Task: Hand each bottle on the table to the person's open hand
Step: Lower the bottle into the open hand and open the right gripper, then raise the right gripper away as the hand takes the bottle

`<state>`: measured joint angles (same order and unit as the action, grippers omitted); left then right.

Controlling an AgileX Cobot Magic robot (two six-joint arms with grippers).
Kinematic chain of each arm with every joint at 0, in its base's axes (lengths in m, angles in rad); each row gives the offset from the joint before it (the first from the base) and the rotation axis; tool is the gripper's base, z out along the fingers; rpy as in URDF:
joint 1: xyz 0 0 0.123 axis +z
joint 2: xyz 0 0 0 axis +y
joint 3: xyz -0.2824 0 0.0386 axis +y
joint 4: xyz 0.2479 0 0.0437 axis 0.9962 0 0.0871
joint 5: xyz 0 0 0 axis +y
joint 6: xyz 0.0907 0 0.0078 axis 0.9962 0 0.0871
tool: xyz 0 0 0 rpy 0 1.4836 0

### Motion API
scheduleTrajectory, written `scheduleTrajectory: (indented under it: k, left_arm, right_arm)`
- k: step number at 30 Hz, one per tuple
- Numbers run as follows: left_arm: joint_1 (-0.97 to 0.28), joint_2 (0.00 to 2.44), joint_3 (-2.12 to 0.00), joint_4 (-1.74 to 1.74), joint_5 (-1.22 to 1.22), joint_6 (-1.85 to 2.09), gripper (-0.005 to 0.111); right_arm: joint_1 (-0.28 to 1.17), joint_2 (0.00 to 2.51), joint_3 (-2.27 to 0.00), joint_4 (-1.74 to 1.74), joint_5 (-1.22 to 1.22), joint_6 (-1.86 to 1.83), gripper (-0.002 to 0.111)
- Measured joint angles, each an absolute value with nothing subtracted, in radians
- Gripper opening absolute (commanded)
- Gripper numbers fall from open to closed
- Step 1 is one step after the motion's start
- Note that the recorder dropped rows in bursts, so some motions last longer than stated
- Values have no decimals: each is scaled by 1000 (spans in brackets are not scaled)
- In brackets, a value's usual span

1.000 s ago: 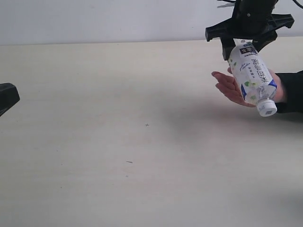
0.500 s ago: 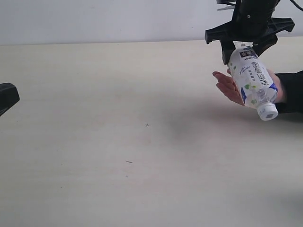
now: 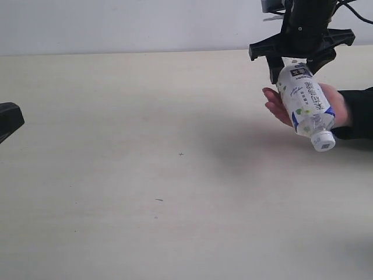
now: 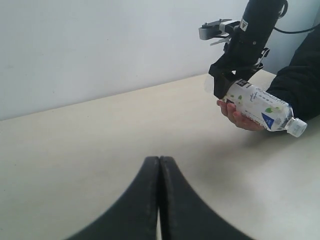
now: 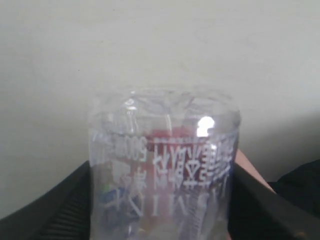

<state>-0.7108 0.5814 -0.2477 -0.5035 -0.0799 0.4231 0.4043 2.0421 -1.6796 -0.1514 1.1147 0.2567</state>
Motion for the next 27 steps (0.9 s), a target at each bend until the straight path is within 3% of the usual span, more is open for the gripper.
scheduleTrajectory:
  k: [5,21,24,27]
  left_arm:
    - [-711,581,-248,-503,-80,423,0]
    - [-711,581,-248,-503,-80,423,0]
    - [-711,581,-248,-503,-80,423,0]
    - [-711,581,-248,-503,-80,423,0]
  right_arm:
    - [404,2042,-1680,-155,1096,257,82]
    - [404,1947,-1680,-200,1039,251,81]
    - [404,1863,-1680,-180,1027,251,68]
    - [404,1779,-1680,-123,1035,238,41]
